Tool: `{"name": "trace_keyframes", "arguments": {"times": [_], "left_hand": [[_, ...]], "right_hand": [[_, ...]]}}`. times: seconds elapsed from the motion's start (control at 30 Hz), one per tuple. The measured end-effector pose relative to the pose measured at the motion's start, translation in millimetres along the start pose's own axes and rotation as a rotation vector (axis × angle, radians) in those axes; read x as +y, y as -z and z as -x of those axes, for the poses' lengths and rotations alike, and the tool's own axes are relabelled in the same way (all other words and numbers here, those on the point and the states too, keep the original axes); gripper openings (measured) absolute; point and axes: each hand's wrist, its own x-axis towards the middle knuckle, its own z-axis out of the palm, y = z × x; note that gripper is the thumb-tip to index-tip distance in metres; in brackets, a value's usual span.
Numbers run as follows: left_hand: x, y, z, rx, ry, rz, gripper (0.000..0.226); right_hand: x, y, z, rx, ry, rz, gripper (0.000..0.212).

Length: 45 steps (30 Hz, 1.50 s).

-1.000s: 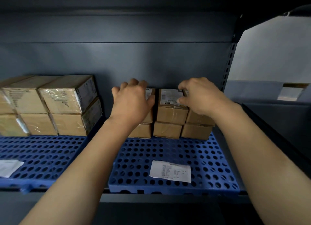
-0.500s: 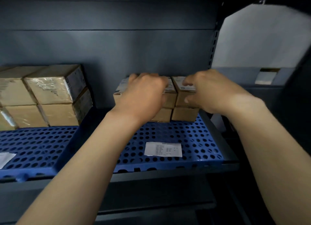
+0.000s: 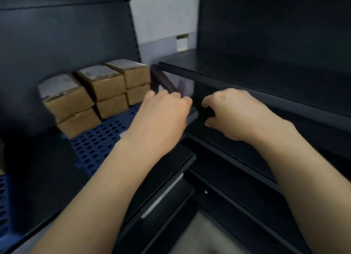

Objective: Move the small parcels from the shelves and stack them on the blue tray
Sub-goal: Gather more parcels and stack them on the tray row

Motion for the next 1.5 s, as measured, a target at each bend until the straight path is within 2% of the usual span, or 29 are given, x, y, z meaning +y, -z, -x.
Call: {"name": "trace_keyframes", "arguments": {"times": [0.17, 0.37, 0.47, 0.67, 0.83, 0.97, 1.27, 1.5], "left_hand": [[86.3, 0.5, -8.4, 0.004, -0.296, 0.117, 0.030], [209.9, 3.5, -0.8, 0.020, -0.650, 0.222, 0.026], [280.3, 11.4, 11.8, 0.041, -0.793, 0.292, 0.024], [431.4, 38.9, 57.1, -0.029, -1.028, 0.400, 0.025], [535.0, 52.7, 94.6, -0.069, -1.099, 0.439, 0.026], [585.2, 44.9, 111.5, -0.117, -1.108, 0.422, 0.027], [633.1, 9.7, 107.8, -0.203, -1.037, 0.390, 0.031], [655.1, -21.7, 86.7, -0.252, -0.988, 0.404, 0.031]], "right_hand": [[48.4, -6.6, 101.8, -0.099, -0.302, 0.048, 0.032], [99.6, -12.7, 234.8, -0.203, -0.663, 0.092, 0.029], [122.8, -13.0, 311.7, -0.258, -0.820, 0.106, 0.028], [166.8, -2.0, 468.5, -0.307, -1.098, 0.099, 0.028], [200.2, -3.9, 565.9, -0.318, -1.229, 0.081, 0.032], [220.9, -15.5, 605.3, -0.302, -1.252, 0.023, 0.039], [261.2, -47.5, 618.9, -0.303, -1.205, -0.097, 0.046], [299.4, -74.3, 608.5, -0.366, -1.148, -0.125, 0.047]]}}
